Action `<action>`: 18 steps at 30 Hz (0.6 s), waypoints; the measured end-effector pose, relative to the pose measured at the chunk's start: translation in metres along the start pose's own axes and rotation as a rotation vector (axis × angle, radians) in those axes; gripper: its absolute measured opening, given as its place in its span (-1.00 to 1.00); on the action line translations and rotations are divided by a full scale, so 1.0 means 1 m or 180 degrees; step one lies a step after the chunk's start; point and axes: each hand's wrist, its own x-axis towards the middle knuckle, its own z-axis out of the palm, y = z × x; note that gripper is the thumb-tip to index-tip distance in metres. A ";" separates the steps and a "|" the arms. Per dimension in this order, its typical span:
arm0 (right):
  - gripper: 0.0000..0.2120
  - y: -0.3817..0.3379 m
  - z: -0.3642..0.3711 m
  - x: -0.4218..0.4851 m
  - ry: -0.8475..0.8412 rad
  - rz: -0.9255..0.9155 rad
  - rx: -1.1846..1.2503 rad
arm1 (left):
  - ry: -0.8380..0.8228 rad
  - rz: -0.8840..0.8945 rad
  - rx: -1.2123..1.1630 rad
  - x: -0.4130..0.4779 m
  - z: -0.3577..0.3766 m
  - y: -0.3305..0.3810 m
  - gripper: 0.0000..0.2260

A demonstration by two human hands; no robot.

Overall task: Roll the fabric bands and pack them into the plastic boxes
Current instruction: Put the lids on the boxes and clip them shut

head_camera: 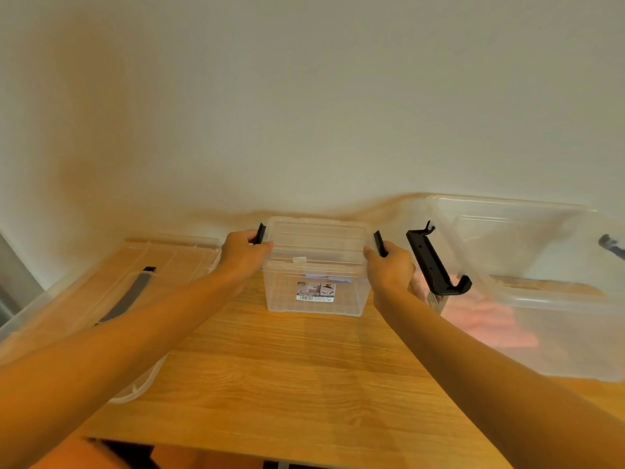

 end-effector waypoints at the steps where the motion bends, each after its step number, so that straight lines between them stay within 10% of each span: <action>1: -0.71 0.000 0.002 0.000 0.0013 -0.0012 -0.0025 | 0.0069 0.0066 0.0093 0.000 0.000 -0.001 -0.68; 18: -0.74 -0.003 0.026 0.004 -0.0238 -0.0292 -0.0668 | -0.0222 0.0366 0.0984 0.022 -0.014 -0.006 -0.75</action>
